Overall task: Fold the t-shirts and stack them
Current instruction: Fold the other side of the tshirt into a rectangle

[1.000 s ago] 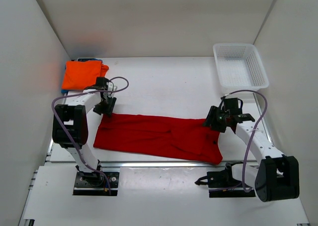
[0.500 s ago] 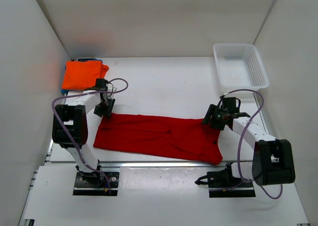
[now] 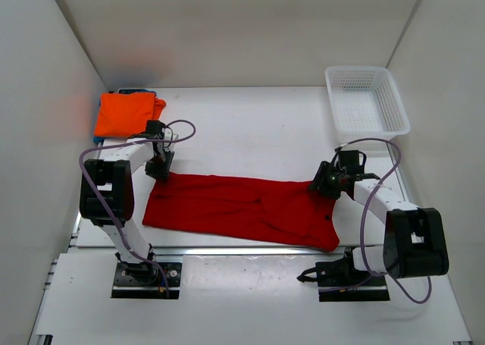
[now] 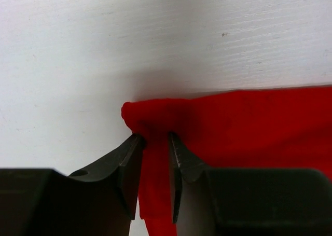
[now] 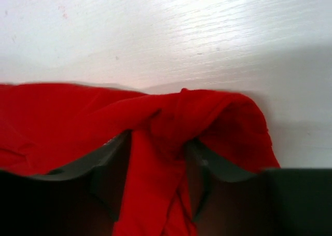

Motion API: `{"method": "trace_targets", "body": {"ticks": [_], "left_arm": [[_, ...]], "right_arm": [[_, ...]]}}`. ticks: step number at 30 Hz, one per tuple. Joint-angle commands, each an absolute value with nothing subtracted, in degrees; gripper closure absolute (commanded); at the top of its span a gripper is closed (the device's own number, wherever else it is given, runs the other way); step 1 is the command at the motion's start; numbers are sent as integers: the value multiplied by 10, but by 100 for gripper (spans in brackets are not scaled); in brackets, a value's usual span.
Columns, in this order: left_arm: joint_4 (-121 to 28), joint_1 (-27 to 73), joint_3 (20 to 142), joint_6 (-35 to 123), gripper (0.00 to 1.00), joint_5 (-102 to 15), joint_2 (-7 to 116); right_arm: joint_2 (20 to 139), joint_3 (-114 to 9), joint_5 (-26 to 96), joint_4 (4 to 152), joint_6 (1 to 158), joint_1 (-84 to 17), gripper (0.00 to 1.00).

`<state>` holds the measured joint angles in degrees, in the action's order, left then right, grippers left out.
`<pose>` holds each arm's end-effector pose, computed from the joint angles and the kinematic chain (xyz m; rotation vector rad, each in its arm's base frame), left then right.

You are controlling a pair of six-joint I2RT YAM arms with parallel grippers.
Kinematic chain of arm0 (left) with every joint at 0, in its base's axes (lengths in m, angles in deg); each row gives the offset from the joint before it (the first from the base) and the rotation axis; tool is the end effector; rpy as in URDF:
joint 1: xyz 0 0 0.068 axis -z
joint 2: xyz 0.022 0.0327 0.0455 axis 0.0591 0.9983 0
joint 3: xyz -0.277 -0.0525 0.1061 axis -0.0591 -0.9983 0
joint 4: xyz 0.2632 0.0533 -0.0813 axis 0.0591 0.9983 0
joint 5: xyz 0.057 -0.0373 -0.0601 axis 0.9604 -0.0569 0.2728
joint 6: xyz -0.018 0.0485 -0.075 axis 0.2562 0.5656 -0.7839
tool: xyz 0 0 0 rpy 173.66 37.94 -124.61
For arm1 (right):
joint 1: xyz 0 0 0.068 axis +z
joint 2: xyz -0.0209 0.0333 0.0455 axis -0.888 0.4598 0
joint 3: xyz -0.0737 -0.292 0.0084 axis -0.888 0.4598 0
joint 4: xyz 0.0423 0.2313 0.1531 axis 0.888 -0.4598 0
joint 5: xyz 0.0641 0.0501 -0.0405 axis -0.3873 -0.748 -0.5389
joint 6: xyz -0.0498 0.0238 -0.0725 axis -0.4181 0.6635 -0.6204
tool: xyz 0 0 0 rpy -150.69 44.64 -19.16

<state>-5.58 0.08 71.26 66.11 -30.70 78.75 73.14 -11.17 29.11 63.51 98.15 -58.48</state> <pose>0.3546 -0.0146 0.1372 0.3316 2.8816 0.1406 0.2677 0.0384 0.1431 0.3792 2.5534 0.4950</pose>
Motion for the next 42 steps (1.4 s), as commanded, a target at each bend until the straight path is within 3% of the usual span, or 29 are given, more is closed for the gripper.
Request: {"method": "trace_targets", "body": {"ticks": [1, 4, 5, 8, 14, 25, 30, 34, 38, 42], "left_arm": [[-70, -1, 711, 659, 64, -324, 787], [-64, -2, 705, 652, 83, -323, 789], [-64, 0, 711, 648, 89, -318, 791], [-65, -3, 711, 634, 100, -303, 792], [-78, -2, 732, 598, 100, -305, 782], [-74, -5, 725, 574, 100, -311, 760], [-66, -10, 741, 597, 81, -337, 725], [-46, -21, 762, 608, 54, -338, 740], [-31, -73, 778, 586, 49, -397, 790], [-19, -66, 784, 592, 52, -462, 828]], "right_arm": [[736, -95, 262, 689, 989, -584, 63], [729, -77, 232, 707, 1005, -606, 94], [723, -80, 233, 700, 1010, -607, 100], [688, -86, 252, 667, 1006, -614, 100], [645, -109, 233, 570, 976, -678, 100], [723, -131, 237, 554, 918, -682, 100], [729, -152, 235, 553, 916, -651, 98], [728, -151, 235, 560, 919, -637, 97], [725, -149, 228, 563, 922, -628, 97], [720, -149, 227, 567, 924, -632, 97]]}}
